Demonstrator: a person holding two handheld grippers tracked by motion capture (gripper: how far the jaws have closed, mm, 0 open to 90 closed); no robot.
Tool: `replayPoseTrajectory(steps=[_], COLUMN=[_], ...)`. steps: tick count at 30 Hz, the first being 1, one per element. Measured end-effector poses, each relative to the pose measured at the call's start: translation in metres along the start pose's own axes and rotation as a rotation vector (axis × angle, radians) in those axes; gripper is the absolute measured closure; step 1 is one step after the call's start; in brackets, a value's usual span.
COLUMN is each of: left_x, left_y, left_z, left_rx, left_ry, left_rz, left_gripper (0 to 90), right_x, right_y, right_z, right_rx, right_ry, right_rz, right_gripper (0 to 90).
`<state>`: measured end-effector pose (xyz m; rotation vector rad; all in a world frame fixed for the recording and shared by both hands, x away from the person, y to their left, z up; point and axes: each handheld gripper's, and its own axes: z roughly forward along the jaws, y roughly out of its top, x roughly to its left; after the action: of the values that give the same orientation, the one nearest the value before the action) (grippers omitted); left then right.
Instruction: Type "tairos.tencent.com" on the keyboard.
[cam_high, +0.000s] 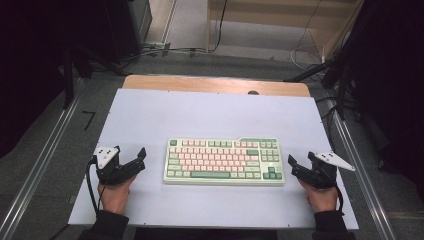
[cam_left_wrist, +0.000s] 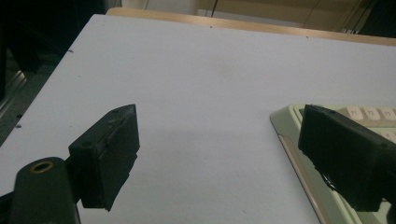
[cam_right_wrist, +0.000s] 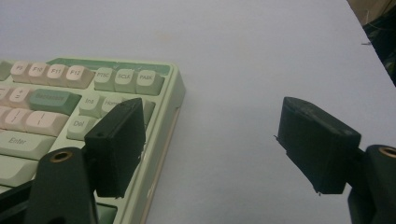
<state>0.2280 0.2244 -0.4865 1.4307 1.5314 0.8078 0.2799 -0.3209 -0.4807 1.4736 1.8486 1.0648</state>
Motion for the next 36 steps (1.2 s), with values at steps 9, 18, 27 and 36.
replayPoseTrajectory(steps=[9, 18, 27, 36], left_x=[-0.001, -0.015, -0.04, -0.062], left_y=[0.0, 0.007, 0.011, 0.014], left_z=[0.0, 0.005, 0.016, 0.025], left_rx=[0.013, 0.005, 0.023, 0.025], left_ry=[-0.035, -0.115, -0.179, -0.261], left_rz=[-0.019, -0.009, 0.064, 0.122], left_gripper=[15.3, 20.3, 25.4, 38.9], right_x=[0.003, 0.002, -0.002, -0.004], right_y=[0.0, -0.003, -0.009, -0.015], right_z=[0.0, -0.004, -0.012, -0.02], right_rx=[0.006, 0.008, 0.012, 0.015], right_ry=[0.002, -0.007, -0.032, -0.053], right_rz=[-0.009, -0.007, 0.003, 0.014], right_gripper=[21.7, 21.6, 21.7, 21.7])
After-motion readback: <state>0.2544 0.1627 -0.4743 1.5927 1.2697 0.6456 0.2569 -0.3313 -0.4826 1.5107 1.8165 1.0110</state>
